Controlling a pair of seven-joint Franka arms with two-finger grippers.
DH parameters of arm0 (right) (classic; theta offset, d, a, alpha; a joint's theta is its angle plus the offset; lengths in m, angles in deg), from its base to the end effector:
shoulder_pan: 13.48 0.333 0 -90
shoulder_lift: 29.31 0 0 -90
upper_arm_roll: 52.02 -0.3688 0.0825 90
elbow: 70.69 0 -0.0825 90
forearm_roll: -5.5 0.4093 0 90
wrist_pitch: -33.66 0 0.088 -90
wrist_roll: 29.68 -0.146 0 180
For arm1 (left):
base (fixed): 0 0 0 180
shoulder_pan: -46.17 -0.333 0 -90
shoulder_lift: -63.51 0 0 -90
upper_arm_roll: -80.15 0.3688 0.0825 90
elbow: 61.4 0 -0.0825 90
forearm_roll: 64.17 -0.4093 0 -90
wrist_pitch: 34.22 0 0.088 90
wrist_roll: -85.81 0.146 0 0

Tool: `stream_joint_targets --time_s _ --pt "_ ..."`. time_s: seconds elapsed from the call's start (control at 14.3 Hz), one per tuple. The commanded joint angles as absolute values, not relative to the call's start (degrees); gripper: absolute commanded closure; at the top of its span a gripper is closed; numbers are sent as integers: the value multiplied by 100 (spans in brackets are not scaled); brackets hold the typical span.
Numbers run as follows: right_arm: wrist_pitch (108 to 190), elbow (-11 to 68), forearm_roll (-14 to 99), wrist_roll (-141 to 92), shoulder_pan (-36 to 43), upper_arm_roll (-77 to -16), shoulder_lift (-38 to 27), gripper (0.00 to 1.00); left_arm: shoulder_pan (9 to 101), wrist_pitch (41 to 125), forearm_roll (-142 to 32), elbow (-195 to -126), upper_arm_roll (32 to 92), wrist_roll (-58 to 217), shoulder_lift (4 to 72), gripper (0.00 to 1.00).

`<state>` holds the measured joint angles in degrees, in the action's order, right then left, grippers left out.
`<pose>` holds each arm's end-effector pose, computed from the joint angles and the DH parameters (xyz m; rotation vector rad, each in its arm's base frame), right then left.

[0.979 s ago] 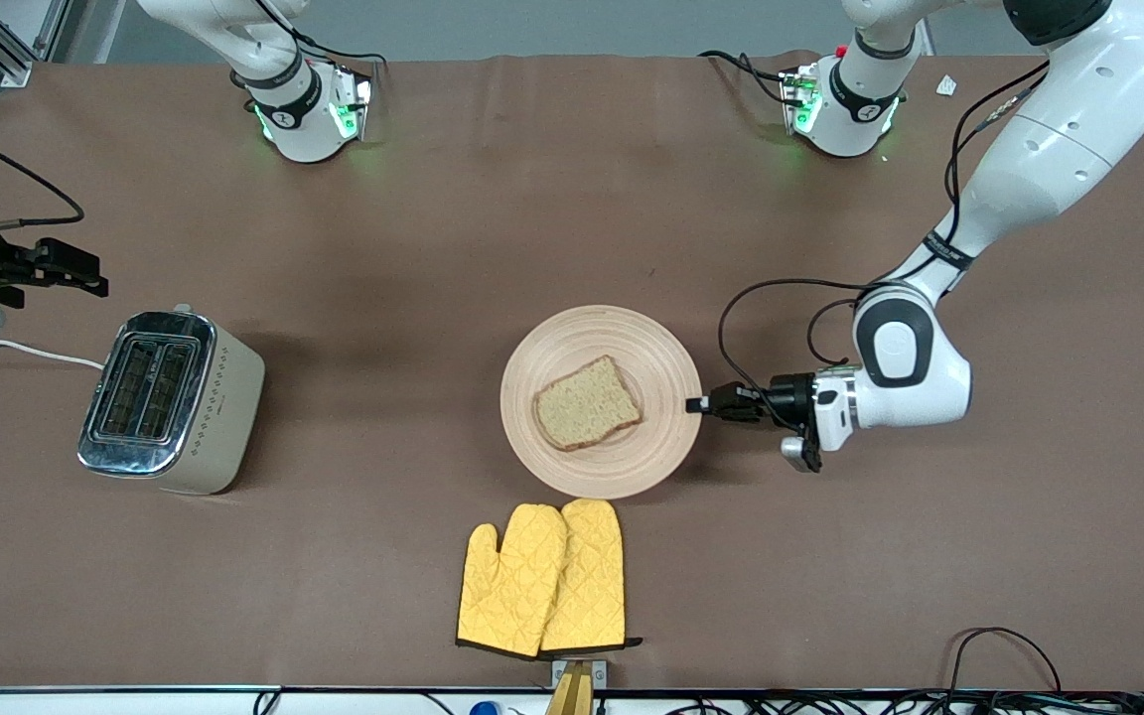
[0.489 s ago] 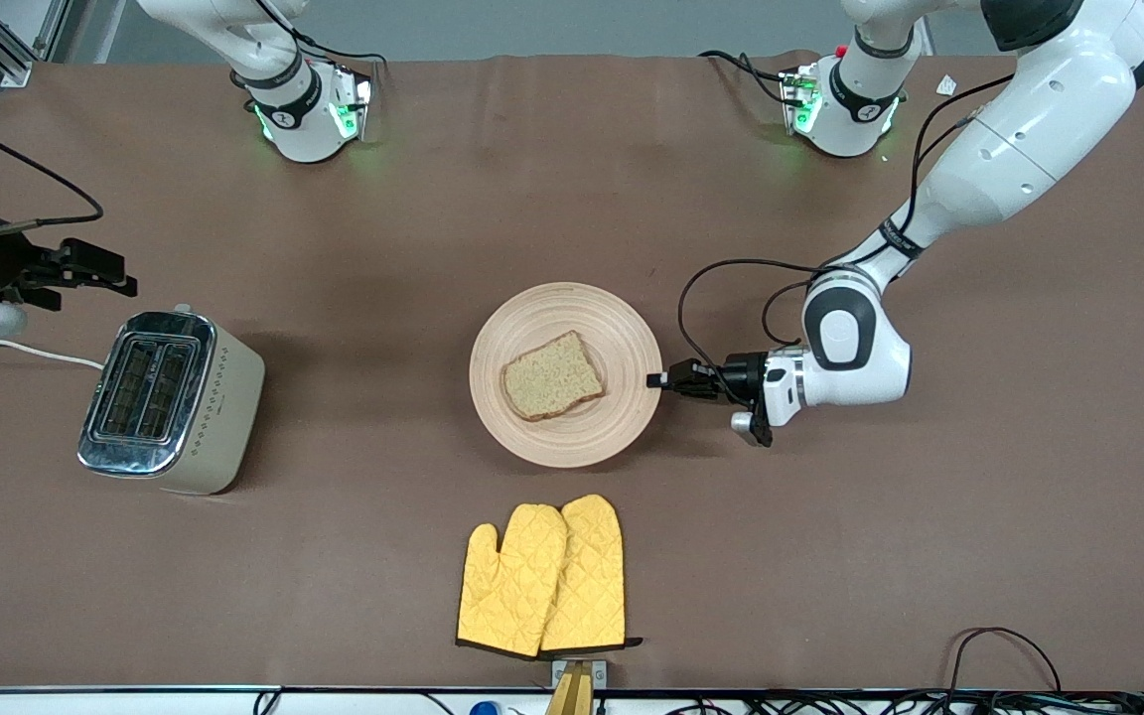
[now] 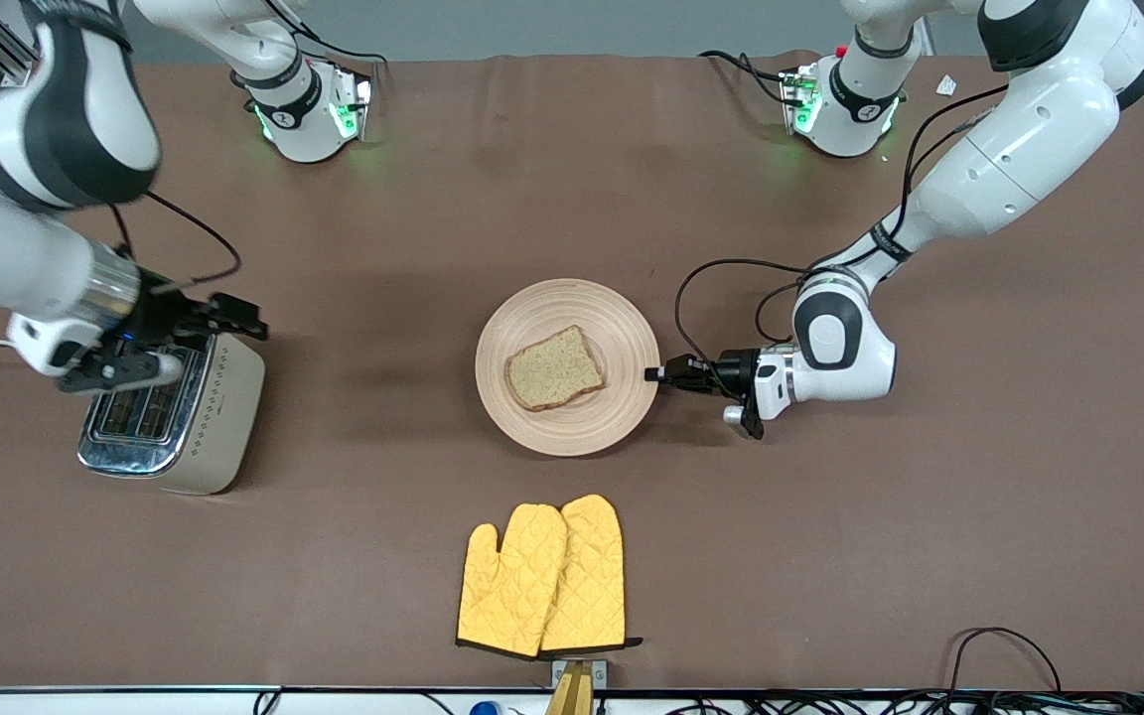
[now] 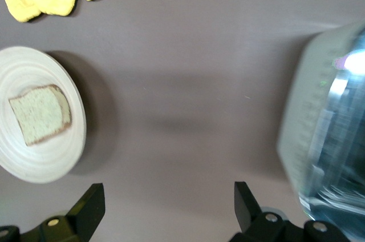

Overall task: Move plate and put bread in toaster
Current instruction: 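Release the plate with the left gripper while the right gripper reaches toast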

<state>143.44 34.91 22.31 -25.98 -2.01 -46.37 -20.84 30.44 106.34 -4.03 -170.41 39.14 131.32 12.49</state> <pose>0.6153 0.0963 0.4460 -2.8821 -0.0816 0.1126 0.5943 -0.2938 0.1169 2.0185 -0.0925 -0.1114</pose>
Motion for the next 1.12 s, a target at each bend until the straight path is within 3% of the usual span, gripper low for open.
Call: stream_joint_targets --time_s 0.0,0.42,0.49,0.63,0.7,0.77,1.05 --pt "15158 4013 2563 -3089 197 -4605 -1965 0 3087 10798 -194 -17021 3832 13274 1184 97" --pt "16153 4023 3073 -4126 980 -4605 -1270 0 3272 11106 -185 -16890 3849 13283 964 88" --pt "16294 4023 3073 -4503 1155 -4596 -1183 0 3281 11150 -185 -16846 3849 13292 929 79" --pt "16505 4136 3073 -5153 1516 -4596 -1103 0 3272 11229 -185 -16836 3849 13327 884 49" --pt "16610 4181 3073 -5505 1709 -4596 -1103 0 3246 11238 -177 -16828 3849 13327 902 27" --pt "16664 4181 3064 -5778 1876 -4587 -1077 0 3150 11238 -168 -16828 3849 13318 937 0" --pt "16805 4111 3020 -6728 2299 -4587 -813 0 2764 11230 -141 -16688 3823 12890 1366 0"
